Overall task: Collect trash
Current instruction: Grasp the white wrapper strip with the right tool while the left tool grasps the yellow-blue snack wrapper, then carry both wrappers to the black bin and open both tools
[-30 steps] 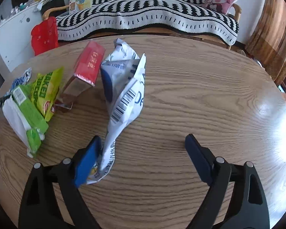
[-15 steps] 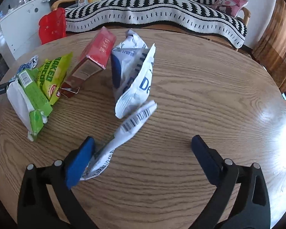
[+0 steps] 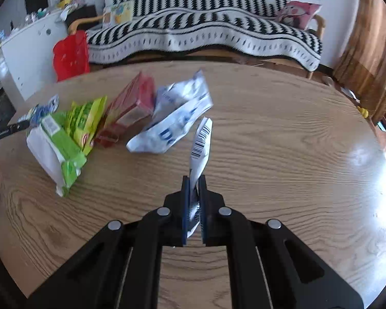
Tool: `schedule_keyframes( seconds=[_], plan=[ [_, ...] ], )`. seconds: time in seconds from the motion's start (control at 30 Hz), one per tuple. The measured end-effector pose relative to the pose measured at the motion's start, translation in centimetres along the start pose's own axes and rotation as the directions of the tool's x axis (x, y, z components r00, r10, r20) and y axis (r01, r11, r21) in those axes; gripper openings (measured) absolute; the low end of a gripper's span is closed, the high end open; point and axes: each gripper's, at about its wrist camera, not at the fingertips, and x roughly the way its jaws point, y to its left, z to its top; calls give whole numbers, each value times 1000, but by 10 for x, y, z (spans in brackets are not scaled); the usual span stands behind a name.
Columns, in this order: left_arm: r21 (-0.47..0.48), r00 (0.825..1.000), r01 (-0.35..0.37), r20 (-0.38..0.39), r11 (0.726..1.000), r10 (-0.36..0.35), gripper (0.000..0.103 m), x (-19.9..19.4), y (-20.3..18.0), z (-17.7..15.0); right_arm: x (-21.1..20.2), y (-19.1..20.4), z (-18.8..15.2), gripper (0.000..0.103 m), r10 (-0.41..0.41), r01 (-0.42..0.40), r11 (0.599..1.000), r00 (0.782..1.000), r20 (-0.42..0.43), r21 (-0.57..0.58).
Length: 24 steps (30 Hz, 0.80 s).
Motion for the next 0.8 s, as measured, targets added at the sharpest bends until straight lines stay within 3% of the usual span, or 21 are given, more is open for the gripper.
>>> schedule_keyframes(
  seconds=[0.33, 0.53, 0.8],
  plan=[
    [0, 1000, 16, 22, 1000, -16, 17, -17, 0, -2, -9, -15, -2, 8, -30, 30, 999, 999, 13, 42],
    [19, 1000, 28, -12, 999, -27, 17, -12, 1, -4, -3, -6, -4, 8, -37, 37, 999, 999, -8, 15],
    [9, 999, 40, -4, 999, -39, 17, -20, 1, -4, 1, -8, -3, 8, 1, 0, 998, 1000, -22, 57]
  ],
)
